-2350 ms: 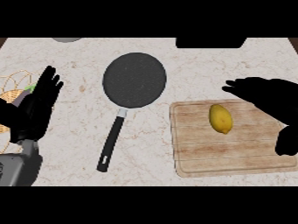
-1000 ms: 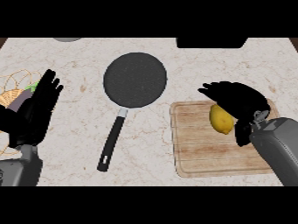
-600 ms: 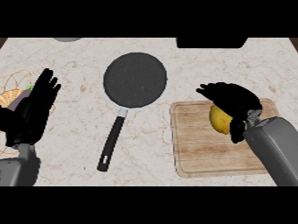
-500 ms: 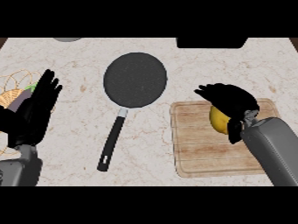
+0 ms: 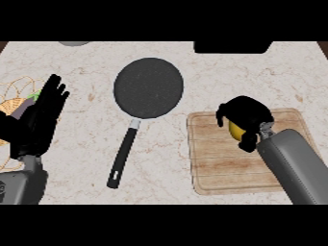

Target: Pick the lemon from the cutting board and place it in the pan

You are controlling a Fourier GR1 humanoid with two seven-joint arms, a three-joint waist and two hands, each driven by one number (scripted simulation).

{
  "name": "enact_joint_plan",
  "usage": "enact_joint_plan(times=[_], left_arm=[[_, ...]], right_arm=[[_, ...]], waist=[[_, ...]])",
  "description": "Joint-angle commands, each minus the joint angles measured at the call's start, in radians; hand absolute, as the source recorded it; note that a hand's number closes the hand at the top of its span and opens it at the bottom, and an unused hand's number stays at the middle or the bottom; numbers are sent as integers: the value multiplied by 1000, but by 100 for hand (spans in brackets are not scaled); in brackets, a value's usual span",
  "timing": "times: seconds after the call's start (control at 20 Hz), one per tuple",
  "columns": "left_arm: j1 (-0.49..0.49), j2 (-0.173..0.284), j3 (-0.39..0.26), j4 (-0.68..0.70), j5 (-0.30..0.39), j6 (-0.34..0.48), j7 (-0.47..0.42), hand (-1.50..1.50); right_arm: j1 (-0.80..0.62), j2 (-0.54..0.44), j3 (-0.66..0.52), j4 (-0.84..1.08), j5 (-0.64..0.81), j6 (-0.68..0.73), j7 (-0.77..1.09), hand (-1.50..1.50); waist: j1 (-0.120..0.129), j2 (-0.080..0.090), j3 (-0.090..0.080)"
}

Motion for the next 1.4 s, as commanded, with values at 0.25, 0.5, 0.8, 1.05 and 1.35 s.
enact_joint_plan(times=[0.25,0.5,0.8,1.05,1.35], left_arm=[[-36,13,41,11,24,-29,24,0],[9,-22,-7,-20,-31,2,15,0],[-28,-28,-36,-20,-16,-29,24,0],[-53,-32,-67,-4,-14,-56,39,0],[-95,-57,-100,13,-24,-55,47,0]], right_arm=[[-57,46,-65,173,36,-102,-137,150],[-21,240,-80,20,43,-46,149,150],[-142,321,-99,77,-11,-165,550,150],[-331,324,-34,58,74,-276,835,150],[-583,325,65,91,143,-293,1151,150]], waist=[[3,3,3],[-6,-1,2],[104,9,0],[160,5,-4],[205,10,-7]])
